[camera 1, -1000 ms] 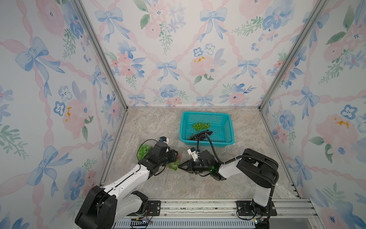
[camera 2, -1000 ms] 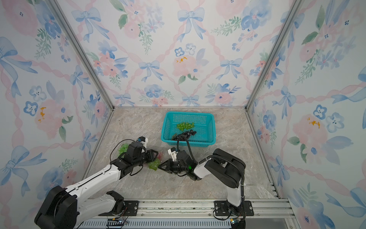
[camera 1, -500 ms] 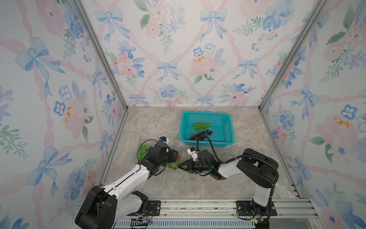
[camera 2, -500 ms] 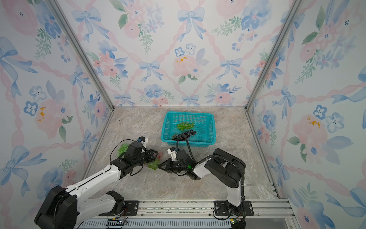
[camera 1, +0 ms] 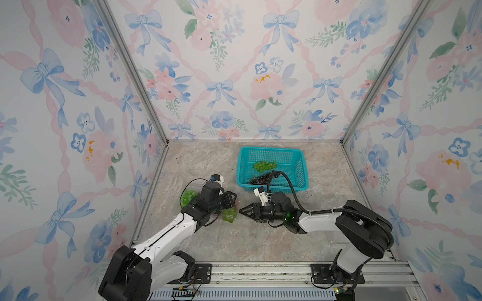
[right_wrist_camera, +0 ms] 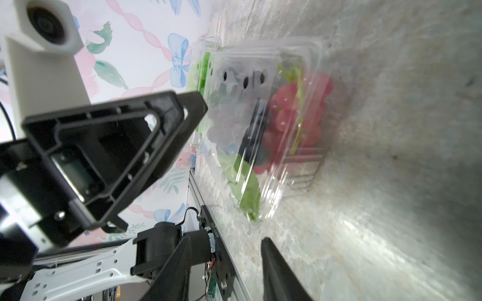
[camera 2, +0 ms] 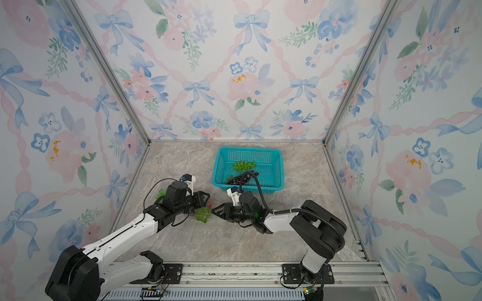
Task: Pack grapes into containers
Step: Close the packing box at the center of the board, then move the packing box to the center of the board.
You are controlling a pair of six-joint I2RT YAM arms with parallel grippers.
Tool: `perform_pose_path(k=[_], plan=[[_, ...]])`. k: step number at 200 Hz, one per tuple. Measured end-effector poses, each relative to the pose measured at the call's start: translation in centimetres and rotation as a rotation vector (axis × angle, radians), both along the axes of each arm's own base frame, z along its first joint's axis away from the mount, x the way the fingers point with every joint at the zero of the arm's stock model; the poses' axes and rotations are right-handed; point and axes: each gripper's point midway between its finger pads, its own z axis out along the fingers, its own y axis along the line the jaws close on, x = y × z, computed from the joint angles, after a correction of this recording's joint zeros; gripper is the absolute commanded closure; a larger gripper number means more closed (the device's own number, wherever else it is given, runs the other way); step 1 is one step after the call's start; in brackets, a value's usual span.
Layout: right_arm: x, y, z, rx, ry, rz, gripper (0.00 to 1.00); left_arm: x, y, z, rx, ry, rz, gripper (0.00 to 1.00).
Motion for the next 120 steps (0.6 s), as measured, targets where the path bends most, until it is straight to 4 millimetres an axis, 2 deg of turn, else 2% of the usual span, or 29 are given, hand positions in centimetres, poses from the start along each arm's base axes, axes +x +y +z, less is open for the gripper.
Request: perform_pose_path(k=[26, 58, 72, 86, 104, 120], plan=[[-0.6, -2.5, 1.1, -0.121, -0.058, -0.02, 0.51, 0.1, -1.6, 2.5, -0.024, -0.051, -0.035, 0.61], [-0.8, -8.2, 4.3, -0.337, -0.162, -0.097, 0.4, -0.8, -5.4, 6.0, -0.041, -0.128, -0.115, 0.6], [-0.3, -12.2, 5.5, -0.436, -0.184, -0.172, 0.38, -1.0, -7.2, 6.7, -0.041, -0.142, -0.148, 0.6], [0.4, -17.2, 6.0, -0.563, -0.179, -0.277, 0.36, -1.0, -8.6, 6.4, -0.027, -0.137, -0.169, 0.6], [0.3, -23.3, 5.1, -0.731, -0.124, -0.384, 0.34, -0.9, -10.1, 5.4, -0.006, -0.121, -0.189, 0.6], [-1.0, -27.9, 4.0, -0.87, -0.053, -0.446, 0.33, -0.8, -11.0, 4.4, 0.006, -0.108, -0.202, 0.6]])
